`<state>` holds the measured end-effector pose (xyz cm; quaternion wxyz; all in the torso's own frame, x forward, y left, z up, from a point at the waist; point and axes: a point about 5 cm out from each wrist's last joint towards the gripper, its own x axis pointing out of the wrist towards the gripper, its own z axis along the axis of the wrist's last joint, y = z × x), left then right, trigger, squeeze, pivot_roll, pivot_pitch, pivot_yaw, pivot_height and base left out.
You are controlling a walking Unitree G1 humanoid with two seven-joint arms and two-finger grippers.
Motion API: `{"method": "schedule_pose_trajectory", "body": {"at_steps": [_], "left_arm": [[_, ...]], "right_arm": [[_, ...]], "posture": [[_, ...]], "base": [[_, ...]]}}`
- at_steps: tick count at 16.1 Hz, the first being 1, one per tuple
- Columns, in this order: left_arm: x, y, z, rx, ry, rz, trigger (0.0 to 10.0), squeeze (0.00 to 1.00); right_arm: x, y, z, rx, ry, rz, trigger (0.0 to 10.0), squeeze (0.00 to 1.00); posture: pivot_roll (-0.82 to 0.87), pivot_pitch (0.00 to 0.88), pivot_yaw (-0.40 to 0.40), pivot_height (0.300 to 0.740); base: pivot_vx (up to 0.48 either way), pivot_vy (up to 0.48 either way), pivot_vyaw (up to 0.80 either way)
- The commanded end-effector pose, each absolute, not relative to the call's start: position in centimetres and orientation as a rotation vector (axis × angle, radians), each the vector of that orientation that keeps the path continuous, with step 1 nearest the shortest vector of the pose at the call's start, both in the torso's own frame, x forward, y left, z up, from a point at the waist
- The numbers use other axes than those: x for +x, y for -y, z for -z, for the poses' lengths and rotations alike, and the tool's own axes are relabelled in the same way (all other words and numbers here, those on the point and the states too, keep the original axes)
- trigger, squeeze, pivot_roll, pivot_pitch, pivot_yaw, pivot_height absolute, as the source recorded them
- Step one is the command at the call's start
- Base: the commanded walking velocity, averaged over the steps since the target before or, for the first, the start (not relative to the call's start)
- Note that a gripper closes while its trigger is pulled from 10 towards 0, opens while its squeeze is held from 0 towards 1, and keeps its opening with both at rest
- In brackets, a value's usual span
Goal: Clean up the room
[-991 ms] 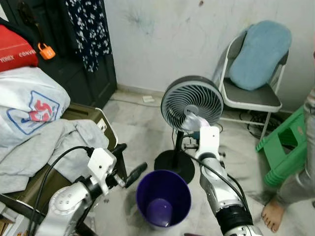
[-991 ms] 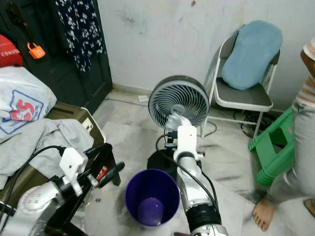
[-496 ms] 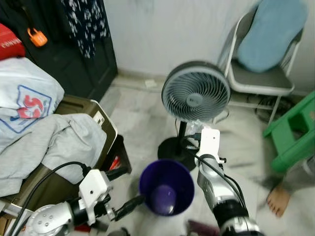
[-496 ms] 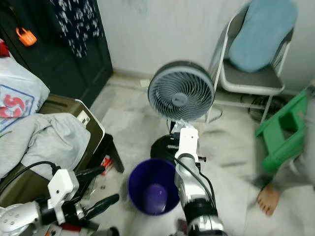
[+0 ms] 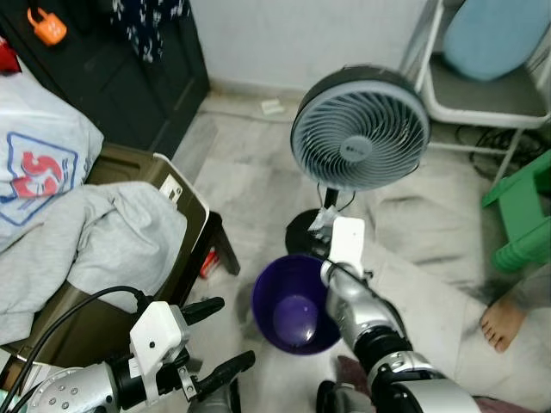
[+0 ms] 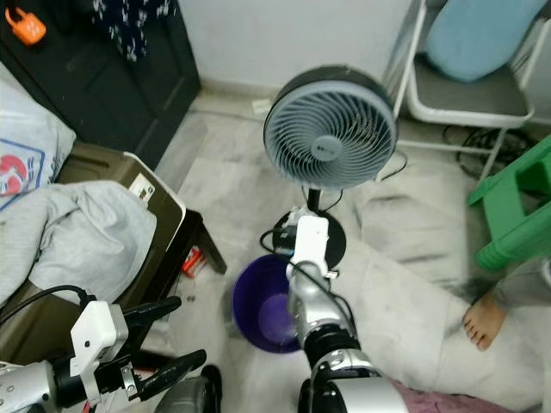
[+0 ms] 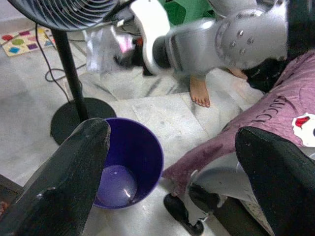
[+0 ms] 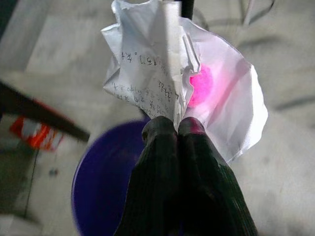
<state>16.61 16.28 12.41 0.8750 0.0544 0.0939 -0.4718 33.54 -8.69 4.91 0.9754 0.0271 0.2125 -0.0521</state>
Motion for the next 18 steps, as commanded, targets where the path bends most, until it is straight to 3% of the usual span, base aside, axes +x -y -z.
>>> {"method": "schedule_pose_trajectory", "body": {"at_steps": [1, 6, 7, 8, 9, 15, 18], "left_arm": [[16.3, -16.6, -12.6, 0.123, -0.22, 0.989, 10.0, 0.0], [16.4, -16.2, -12.6, 0.119, -0.233, 1.0, 10.0, 0.0], [16.5, -16.2, -12.6, 0.121, -0.231, 1.004, 10.0, 0.0], [16.6, -16.1, -12.6, 0.124, -0.23, 1.006, 10.0, 0.0], [16.6, -16.0, -12.6, 0.126, -0.226, 1.008, 10.0, 0.0], [17.2, -15.6, -12.7, 0.133, -0.209, 1.011, 10.0, 0.0], [19.0, -15.1, -12.7, 0.134, -0.15, 0.962, 10.0, 0.0]], "right_arm": [[32.9, 7.9, -4.0, 0.085, -0.481, 0.095, 10.0, 0.0], [31.5, 7.6, -2.0, 0.058, -0.588, 0.109, 10.0, 0.0], [31.6, 7.7, -2.1, 0.067, -0.585, 0.111, 10.0, 0.67], [31.7, 7.7, -2.1, 0.071, -0.585, 0.108, 10.0, 0.67], [31.7, 7.8, -2.1, 0.069, -0.587, 0.11, 10.0, 1.0], [32.6, 7.8, -3.1, 0.101, -0.533, 0.107, 10.0, 1.0], [34.5, 7.6, -6.2, 0.005, -0.339, 0.026, 10.0, 1.0]], "posture": [[0.21, 0.342, 0.07, 0.74], [0.21, 0.342, 0.073, 0.74], [0.2, 0.34, 0.073, 0.74], [0.2, 0.339, 0.073, 0.74], [0.2, 0.337, 0.073, 0.74], [0.2, 0.314, 0.071, 0.74], [0.16, 0.268, 0.066, 0.74]], "base": [[0.0, 0.0, 0.0], [0.0, 0.0, 0.0], [0.0, 0.0, 0.0], [0.0, 0.0, 0.0], [0.0, 0.0, 0.0], [0.0, 0.0, 0.0], [0.0, 0.0, 0.0]]}}
